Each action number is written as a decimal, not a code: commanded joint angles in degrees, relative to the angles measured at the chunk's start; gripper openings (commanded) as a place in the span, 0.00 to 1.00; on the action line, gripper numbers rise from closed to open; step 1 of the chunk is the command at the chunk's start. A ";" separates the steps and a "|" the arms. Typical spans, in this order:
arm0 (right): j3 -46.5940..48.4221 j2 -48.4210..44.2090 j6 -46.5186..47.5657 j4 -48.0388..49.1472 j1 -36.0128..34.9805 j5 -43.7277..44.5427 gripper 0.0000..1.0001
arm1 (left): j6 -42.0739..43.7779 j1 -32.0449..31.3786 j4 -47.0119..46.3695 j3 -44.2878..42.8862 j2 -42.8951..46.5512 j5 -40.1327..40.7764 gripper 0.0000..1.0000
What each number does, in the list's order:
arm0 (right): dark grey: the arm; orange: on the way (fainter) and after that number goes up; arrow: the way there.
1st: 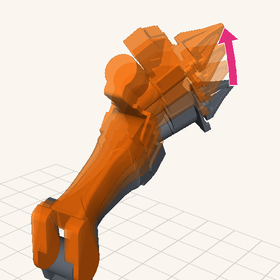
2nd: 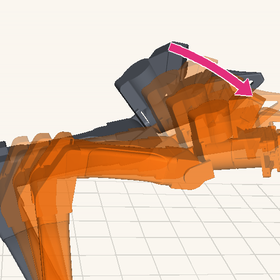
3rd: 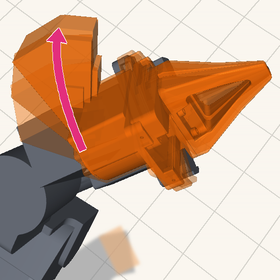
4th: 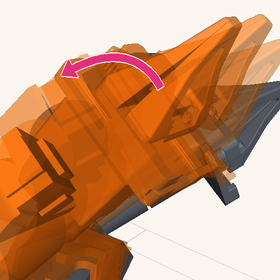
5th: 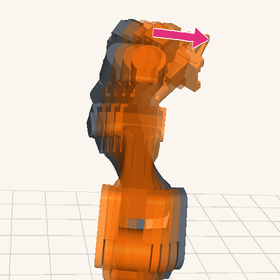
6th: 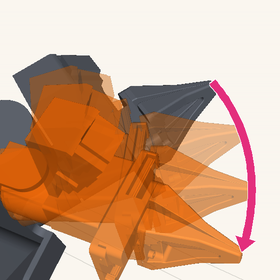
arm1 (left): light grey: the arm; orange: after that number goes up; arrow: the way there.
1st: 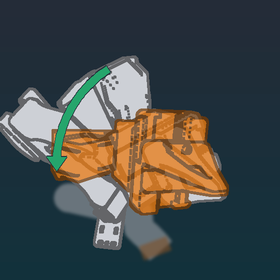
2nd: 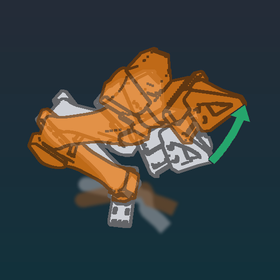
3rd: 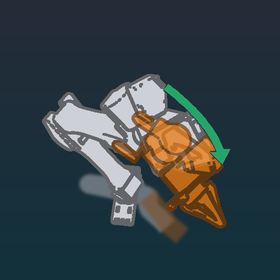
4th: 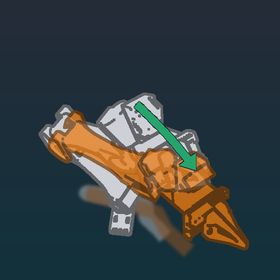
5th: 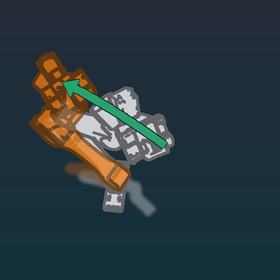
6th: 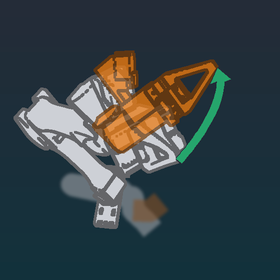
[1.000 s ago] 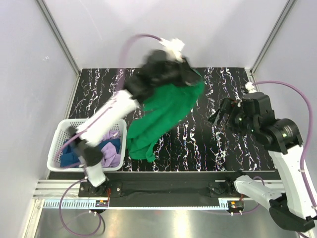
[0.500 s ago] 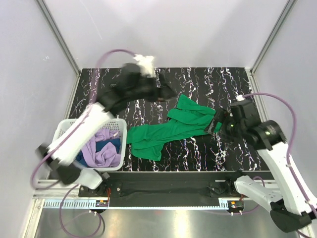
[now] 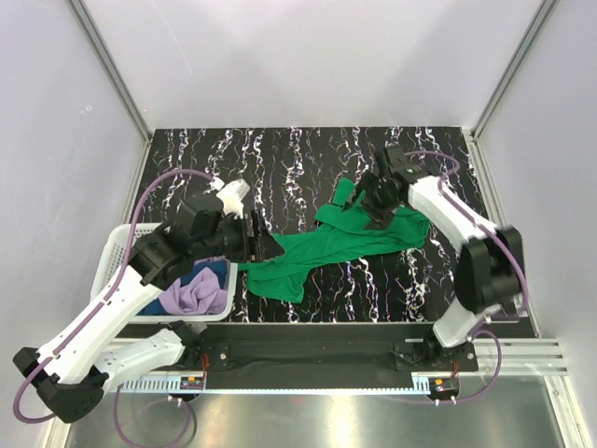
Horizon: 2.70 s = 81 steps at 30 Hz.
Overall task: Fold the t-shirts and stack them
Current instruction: Flatten the tshirt out
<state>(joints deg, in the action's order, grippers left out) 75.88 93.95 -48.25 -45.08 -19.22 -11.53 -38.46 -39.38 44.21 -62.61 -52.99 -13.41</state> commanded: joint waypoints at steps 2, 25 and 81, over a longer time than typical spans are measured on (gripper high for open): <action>2.27 8.34 -10.53 12.01 -0.20 -10.42 0.82 | -0.13 0.00 3.69 -2.08 4.73 1.54 0.71; -2.74 16.62 -17.42 15.11 8.65 3.10 0.13 | 2.24 0.09 9.76 -2.96 4.39 4.71 0.75; 6.83 0.88 22.15 -7.39 9.03 -1.04 0.65 | 0.76 6.42 -3.69 -4.45 -40.68 9.97 0.57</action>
<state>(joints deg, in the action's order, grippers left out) 81.76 94.32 -25.30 -50.26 -10.13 -9.45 -35.75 -32.84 45.30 -66.85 -92.25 -7.14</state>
